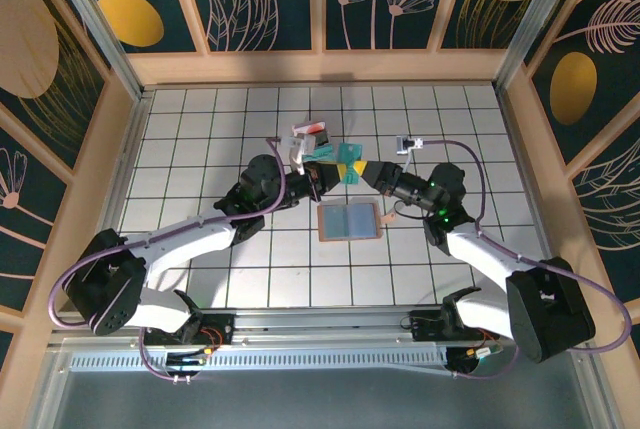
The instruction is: Take the credit cards out of the card holder
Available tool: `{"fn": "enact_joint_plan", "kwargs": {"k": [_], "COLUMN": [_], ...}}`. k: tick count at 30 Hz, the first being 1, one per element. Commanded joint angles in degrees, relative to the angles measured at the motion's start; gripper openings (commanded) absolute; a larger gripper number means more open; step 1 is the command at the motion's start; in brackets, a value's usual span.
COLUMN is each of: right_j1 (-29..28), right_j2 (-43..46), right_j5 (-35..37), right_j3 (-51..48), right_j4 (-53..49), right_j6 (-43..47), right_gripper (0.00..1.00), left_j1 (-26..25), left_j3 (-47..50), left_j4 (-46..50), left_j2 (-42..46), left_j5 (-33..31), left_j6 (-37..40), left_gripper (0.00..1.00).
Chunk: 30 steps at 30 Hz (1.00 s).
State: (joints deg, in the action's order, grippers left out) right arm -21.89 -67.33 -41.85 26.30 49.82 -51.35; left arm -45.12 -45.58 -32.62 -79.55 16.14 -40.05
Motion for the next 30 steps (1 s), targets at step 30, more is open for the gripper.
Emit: {"fn": "enact_joint_plan", "kwargs": {"k": [30], "right_j1": [0.0], "right_j2": [14.4], "right_j5": [30.4], "right_j3": [8.3], "right_j4": [-51.0], "right_j6": [20.9], "right_gripper": [0.55], "left_j1": [12.8], "left_j3": [-30.8], "left_j4": [42.6], "left_j2": [-20.5], "left_j5": [-5.0], "left_j6": [68.7], "left_gripper": [0.0]}}
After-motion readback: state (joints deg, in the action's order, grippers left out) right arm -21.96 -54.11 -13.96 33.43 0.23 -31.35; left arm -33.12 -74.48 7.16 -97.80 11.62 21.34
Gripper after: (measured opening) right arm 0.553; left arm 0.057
